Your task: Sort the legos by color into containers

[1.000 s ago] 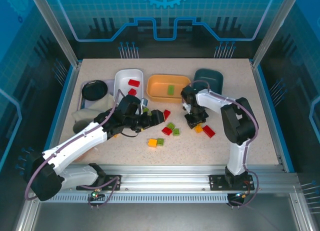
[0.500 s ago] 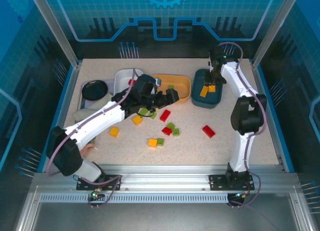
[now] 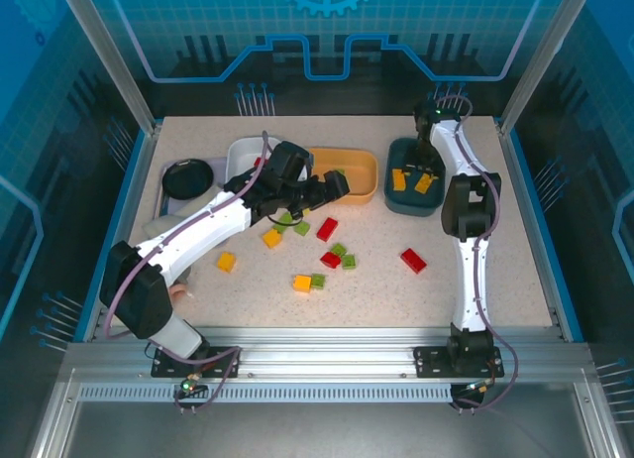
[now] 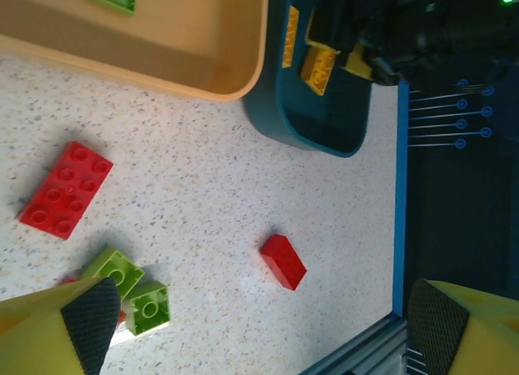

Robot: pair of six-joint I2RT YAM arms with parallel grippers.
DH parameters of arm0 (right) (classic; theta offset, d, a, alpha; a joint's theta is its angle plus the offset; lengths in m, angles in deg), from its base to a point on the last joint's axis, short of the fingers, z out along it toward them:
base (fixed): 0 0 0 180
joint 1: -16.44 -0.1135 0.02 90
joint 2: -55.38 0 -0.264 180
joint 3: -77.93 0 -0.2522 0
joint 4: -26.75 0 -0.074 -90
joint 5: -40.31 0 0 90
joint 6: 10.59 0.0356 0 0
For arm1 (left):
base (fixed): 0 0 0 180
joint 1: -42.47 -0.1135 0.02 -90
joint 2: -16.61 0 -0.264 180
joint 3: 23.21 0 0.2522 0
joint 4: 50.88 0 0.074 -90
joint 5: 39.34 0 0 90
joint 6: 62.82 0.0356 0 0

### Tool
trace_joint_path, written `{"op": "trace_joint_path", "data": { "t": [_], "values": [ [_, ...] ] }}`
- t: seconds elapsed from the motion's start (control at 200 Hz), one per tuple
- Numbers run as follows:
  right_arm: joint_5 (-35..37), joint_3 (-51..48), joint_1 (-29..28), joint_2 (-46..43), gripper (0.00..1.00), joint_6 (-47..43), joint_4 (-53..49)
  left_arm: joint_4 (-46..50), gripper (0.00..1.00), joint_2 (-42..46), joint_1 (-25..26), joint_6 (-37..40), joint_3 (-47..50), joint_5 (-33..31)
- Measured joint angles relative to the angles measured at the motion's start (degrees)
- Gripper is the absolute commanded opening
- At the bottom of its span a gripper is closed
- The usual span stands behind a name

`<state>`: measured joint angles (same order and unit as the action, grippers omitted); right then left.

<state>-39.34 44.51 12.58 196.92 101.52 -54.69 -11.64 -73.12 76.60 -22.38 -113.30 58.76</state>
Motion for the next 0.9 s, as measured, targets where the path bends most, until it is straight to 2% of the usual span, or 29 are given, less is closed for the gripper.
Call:
{"op": "trace_joint_path", "data": {
  "t": [0.115,0.205,0.325,0.42,0.555,0.75,0.9],
  "values": [
    [-1.5,-0.2,-1.0,-2.5,0.65,-0.1,0.5,4.1,0.94,0.2,-0.2,0.2,0.2,-1.6],
    [-3.3,-5.0,-2.9,-9.3,0.65,-0.7,3.7,7.6,0.91,-0.3,-0.3,1.6,0.1,-2.4],
    [-5.8,-19.6,-7.5,-25.4,0.65,-1.3,10.5,11.6,0.86,-4.1,-0.3,5.1,-1.6,-3.3],
    [-8.6,-34.5,-11.5,-40.0,0.65,-0.9,17.2,13.8,0.78,-9.4,-0.3,8.3,-4.5,-4.2],
    [-12.9,-55.5,-13.6,-57.3,0.66,0.4,25.3,16.5,0.72,-17.5,-0.1,13.5,-10.5,-5.8],
    [-18.3,-77.0,-15.3,-72.1,0.70,3.1,30.4,20.2,0.70,-28.3,1.5,20.1,-21.6,-10.3],
    [-21.7,-84.7,-15.3,-81.4,0.72,5.8,32.2,22.6,0.70,-34.9,2.9,23.1,-26.4,-13.3]
  ]
}}
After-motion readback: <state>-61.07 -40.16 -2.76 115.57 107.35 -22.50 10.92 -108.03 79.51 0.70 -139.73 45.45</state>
